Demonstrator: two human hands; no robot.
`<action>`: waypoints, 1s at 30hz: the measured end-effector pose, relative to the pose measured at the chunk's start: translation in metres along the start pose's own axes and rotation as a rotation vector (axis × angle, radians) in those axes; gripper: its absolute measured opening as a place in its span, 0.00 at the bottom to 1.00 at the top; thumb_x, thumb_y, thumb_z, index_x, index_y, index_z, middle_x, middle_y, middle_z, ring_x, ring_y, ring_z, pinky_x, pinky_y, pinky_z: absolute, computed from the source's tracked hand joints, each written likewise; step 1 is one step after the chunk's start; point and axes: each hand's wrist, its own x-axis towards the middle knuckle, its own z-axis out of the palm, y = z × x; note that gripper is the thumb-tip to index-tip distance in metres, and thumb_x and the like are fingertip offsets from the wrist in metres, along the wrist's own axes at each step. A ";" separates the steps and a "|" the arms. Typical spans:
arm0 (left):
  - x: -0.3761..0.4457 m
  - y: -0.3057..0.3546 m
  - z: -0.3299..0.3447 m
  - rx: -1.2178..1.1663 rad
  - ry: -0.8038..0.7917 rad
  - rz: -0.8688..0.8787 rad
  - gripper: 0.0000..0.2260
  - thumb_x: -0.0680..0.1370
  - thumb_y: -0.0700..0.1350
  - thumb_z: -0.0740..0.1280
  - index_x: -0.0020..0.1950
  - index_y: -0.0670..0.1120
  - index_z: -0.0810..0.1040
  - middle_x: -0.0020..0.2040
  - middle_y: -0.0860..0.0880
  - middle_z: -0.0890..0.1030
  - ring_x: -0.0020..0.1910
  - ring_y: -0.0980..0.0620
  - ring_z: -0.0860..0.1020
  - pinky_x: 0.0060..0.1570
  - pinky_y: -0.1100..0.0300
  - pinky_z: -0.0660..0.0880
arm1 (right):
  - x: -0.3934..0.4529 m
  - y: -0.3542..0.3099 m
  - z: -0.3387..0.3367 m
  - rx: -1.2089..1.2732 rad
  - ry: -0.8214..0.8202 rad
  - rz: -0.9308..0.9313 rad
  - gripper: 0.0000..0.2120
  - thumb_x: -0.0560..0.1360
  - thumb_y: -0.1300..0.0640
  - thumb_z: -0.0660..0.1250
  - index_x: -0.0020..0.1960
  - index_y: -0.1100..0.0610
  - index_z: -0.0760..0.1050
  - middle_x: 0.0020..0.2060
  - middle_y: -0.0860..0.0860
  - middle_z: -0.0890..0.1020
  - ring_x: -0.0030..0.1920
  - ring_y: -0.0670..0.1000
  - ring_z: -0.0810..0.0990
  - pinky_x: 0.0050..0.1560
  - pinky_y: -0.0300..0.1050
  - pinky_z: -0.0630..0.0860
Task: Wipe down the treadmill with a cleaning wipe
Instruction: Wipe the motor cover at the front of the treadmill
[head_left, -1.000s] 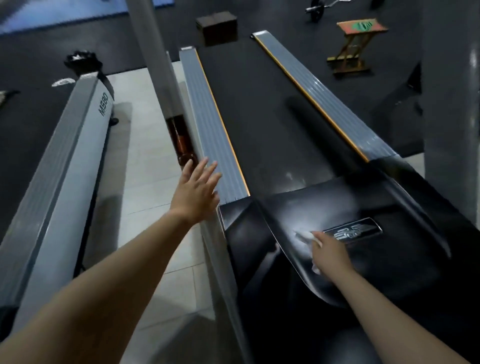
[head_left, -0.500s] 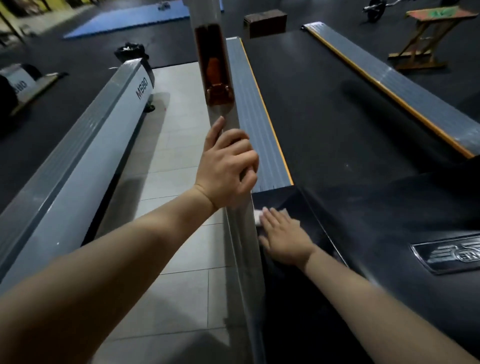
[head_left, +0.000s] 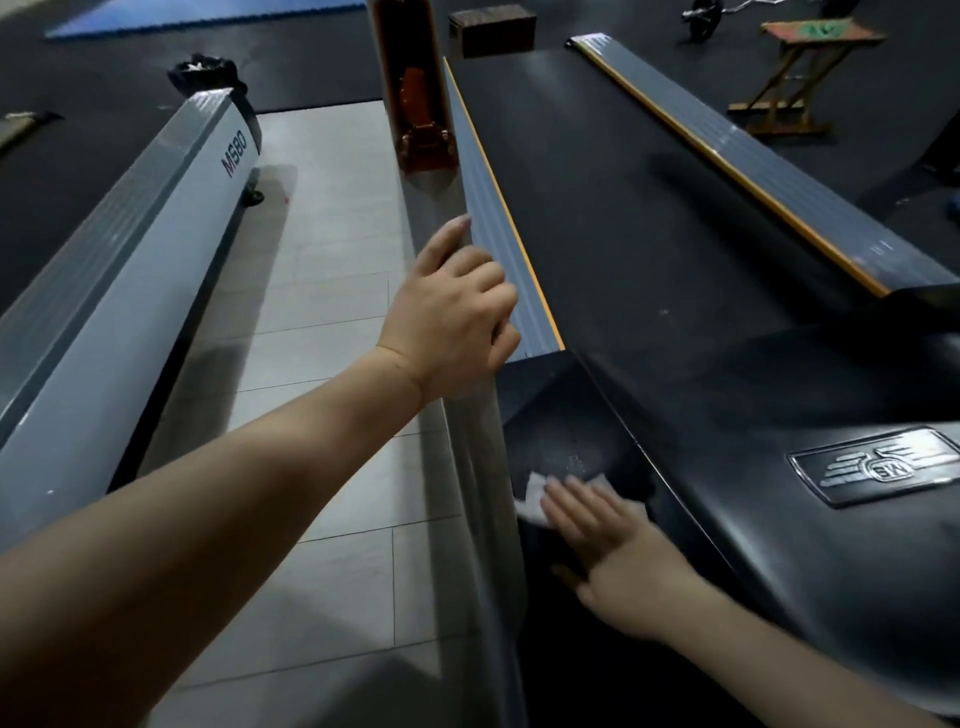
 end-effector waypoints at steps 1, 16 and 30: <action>-0.001 0.003 0.002 0.012 -0.020 0.037 0.14 0.74 0.47 0.57 0.35 0.44 0.78 0.34 0.46 0.77 0.43 0.43 0.78 0.72 0.42 0.61 | 0.031 0.018 -0.006 -0.002 0.028 0.063 0.33 0.75 0.41 0.53 0.67 0.63 0.74 0.67 0.59 0.75 0.67 0.60 0.75 0.66 0.56 0.70; -0.040 0.043 0.005 0.097 -0.305 0.229 0.14 0.70 0.45 0.57 0.31 0.45 0.80 0.26 0.48 0.76 0.33 0.44 0.70 0.61 0.50 0.67 | -0.101 -0.070 0.011 -0.060 -0.022 0.061 0.32 0.76 0.43 0.56 0.71 0.63 0.70 0.71 0.59 0.71 0.72 0.61 0.68 0.70 0.59 0.59; -0.073 0.088 0.011 0.125 -0.408 0.204 0.22 0.78 0.46 0.52 0.35 0.48 0.83 0.30 0.50 0.78 0.38 0.47 0.71 0.61 0.53 0.63 | -0.132 -0.124 0.018 -0.015 -0.027 0.200 0.34 0.77 0.41 0.56 0.73 0.65 0.66 0.74 0.60 0.66 0.75 0.62 0.61 0.75 0.59 0.50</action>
